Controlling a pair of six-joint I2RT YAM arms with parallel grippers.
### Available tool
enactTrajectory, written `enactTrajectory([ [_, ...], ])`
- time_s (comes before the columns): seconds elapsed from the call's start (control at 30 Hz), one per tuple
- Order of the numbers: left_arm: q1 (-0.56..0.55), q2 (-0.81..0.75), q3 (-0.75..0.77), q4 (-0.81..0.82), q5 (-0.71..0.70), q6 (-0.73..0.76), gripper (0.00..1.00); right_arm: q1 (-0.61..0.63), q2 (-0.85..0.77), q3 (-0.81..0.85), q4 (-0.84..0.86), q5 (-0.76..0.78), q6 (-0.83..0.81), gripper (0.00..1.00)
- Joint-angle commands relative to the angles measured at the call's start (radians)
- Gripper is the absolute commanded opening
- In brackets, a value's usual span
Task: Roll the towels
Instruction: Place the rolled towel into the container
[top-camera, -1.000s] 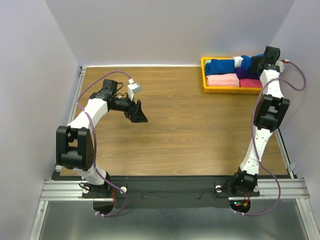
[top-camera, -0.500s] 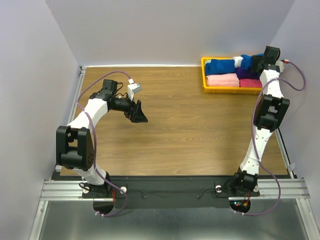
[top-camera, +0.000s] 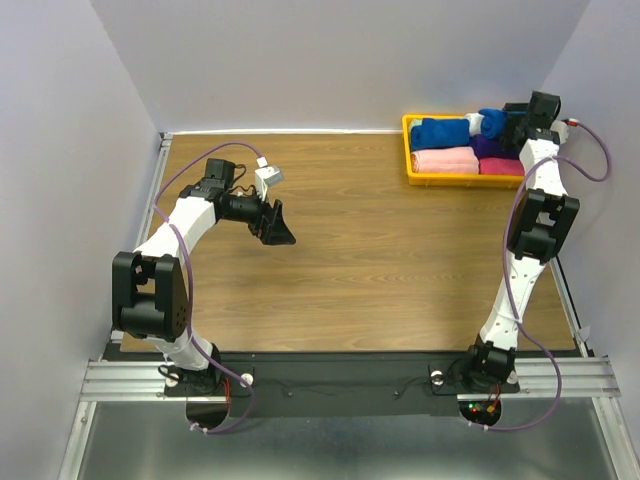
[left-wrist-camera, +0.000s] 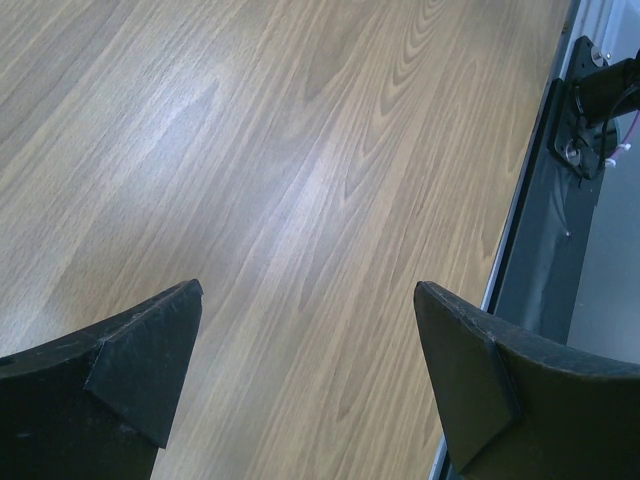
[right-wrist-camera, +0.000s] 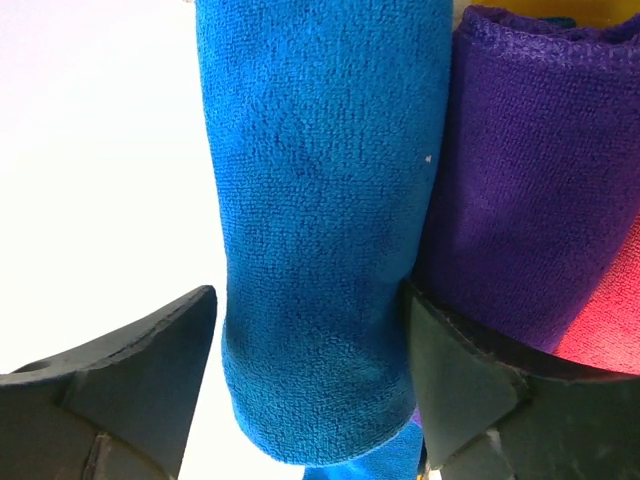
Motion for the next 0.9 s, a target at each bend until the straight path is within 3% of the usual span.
enactTrajectory([
  [0.0, 0.002, 0.001, 0.011, 0.008, 0.018, 0.0, 0.99, -0.005, -0.015, 0.038, 0.055, -0.001, 0.0, 0.81],
  [0.13, 0.002, -0.003, 0.016, 0.002, 0.018, -0.002, 0.99, -0.005, -0.035, 0.03, 0.057, -0.012, -0.003, 1.0],
  [0.47, 0.004, -0.029, 0.028, -0.015, 0.01, -0.002, 0.99, -0.007, -0.17, -0.108, 0.055, -0.028, -0.012, 1.0],
  [0.73, 0.005, -0.075, 0.028, -0.023, -0.005, -0.012, 0.99, -0.013, -0.356, -0.325, 0.055, -0.048, -0.046, 1.0],
  [0.87, 0.014, -0.11, 0.046, -0.055, -0.021, -0.011, 0.99, -0.014, -0.452, -0.408, 0.055, -0.14, -0.197, 1.0],
])
